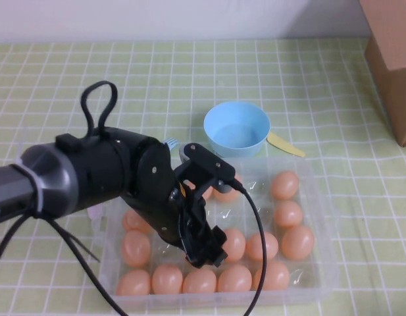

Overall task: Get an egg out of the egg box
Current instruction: Pick up the egg from the plastic box

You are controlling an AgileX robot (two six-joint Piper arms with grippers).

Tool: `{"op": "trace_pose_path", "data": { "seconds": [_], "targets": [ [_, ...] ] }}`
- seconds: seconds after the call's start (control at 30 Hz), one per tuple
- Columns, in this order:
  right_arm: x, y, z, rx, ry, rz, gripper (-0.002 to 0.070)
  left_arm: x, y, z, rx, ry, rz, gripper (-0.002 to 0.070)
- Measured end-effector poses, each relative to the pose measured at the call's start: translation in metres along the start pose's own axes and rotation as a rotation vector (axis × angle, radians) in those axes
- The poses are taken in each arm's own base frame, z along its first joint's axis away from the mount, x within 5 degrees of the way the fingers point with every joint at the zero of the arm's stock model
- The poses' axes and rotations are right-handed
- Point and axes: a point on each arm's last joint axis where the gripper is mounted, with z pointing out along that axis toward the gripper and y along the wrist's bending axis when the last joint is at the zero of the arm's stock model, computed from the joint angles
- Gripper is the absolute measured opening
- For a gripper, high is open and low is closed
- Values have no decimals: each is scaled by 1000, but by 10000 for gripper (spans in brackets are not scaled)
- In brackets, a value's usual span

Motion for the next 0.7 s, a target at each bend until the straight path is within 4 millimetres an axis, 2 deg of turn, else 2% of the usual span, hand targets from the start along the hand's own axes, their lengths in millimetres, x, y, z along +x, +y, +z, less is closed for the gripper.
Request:
{"op": "trace_pose_path", "data": {
  "seconds": [0.23, 0.27, 0.4, 0.47, 0.57, 0.63, 0.7],
  "targets": [
    [0, 0, 0, 0, 0, 0, -18, 0, 3, 19, -4, 19, -9, 494],
    [0, 0, 0, 0, 0, 0, -18, -1, 3, 20, -4, 17, -10, 482],
    [0, 0, 0, 0, 0, 0, -18, -2, 4, 21, -8, 7, -10, 349],
    [0, 0, 0, 0, 0, 0, -18, -2, 4, 21, -8, 5, -10, 344],
    [0, 0, 0, 0, 0, 0, -18, -4, 3, 10, -12, -25, -7, 344],
    [0, 0, 0, 0, 0, 0, -18, -7, 0, -4, -14, -61, 1, 344],
    [0, 0, 0, 0, 0, 0, -18, -16, -3, -27, -19, -123, 14, 344]
  ]
}}
